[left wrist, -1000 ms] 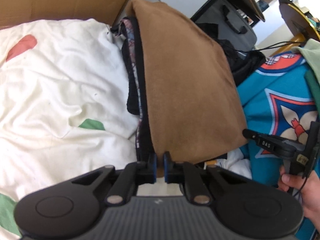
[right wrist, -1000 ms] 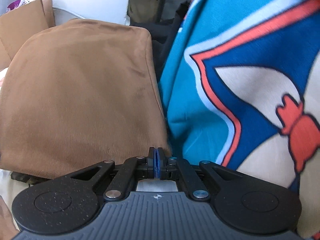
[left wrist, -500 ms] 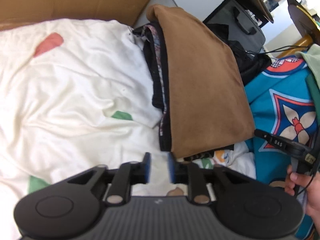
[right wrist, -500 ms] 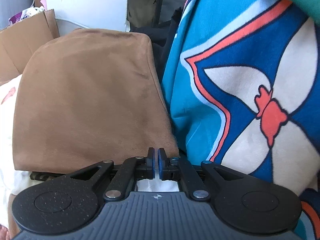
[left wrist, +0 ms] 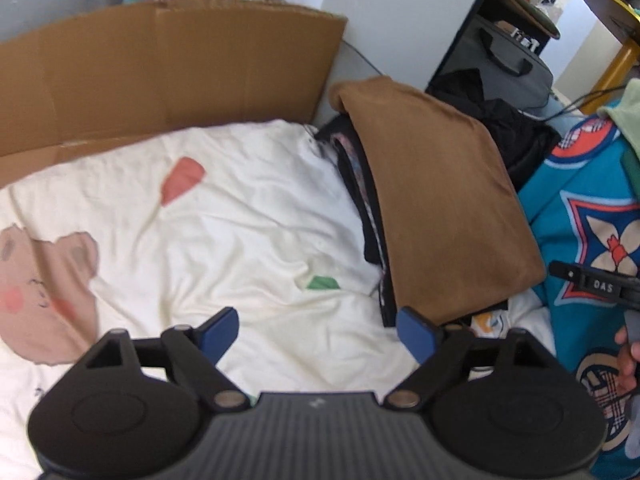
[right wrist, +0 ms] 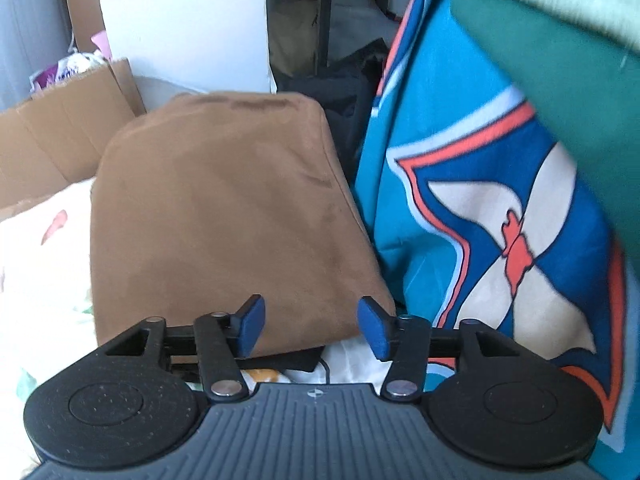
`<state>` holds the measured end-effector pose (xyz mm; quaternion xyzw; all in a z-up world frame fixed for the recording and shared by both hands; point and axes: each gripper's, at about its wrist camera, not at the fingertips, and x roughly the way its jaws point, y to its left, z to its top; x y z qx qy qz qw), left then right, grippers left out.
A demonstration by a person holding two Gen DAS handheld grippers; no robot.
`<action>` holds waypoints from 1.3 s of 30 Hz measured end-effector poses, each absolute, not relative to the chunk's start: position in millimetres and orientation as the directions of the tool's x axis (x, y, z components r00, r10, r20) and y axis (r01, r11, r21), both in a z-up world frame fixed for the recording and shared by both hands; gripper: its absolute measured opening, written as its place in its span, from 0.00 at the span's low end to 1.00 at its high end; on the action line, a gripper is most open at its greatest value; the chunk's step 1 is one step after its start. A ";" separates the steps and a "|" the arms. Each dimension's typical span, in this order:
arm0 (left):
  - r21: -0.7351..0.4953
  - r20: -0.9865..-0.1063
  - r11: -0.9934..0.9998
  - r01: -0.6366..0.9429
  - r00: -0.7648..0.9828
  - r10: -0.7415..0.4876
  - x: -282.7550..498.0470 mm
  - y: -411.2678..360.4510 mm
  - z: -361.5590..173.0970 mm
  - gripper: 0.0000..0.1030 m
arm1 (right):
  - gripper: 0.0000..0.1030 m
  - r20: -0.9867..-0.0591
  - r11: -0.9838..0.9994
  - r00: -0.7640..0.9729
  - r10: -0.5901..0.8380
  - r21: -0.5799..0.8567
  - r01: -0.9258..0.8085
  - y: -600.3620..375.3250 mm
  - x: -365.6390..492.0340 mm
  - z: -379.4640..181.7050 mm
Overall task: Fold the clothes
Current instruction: 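Open both grippers and lift them away from the brown shirt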
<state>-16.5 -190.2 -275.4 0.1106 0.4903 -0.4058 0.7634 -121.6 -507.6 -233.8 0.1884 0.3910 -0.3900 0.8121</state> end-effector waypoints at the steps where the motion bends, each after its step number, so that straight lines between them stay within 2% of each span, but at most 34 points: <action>1: -0.223 -0.841 0.654 0.723 0.197 -0.505 -15.6 -188.3 -270.6 0.87 | 0.58 -0.782 0.623 0.393 -0.484 0.008 0.782 -507.4 -121.2 -229.0; 6: -0.194 -0.852 0.685 0.702 0.227 -0.473 -11.8 -180.1 -248.3 0.89 | 0.78 -0.777 0.612 0.432 -0.458 0.076 0.787 -510.0 -123.0 -205.6; 14: -0.165 -0.889 0.754 0.636 0.234 -0.393 -1.9 -162.8 -208.5 0.98 | 0.90 -0.825 0.587 0.438 -0.358 0.167 0.792 -514.6 -117.5 -173.5; 21: -0.082 -0.901 0.745 0.662 0.270 -0.339 2.6 -139.4 -164.2 0.99 | 0.92 -0.838 0.630 0.424 -0.343 0.129 0.766 -505.2 -108.9 -131.9; 37: -0.091 -0.901 0.838 0.539 0.314 -0.299 25.9 -58.9 -33.8 0.99 | 0.93 -0.867 0.639 0.422 -0.266 0.170 0.750 -495.0 -115.8 -23.8; 39: -0.096 -0.900 0.849 0.520 0.320 -0.298 26.0 -44.2 -19.0 0.99 | 0.96 -0.867 0.638 0.426 -0.258 0.178 0.749 -489.7 -117.1 -7.2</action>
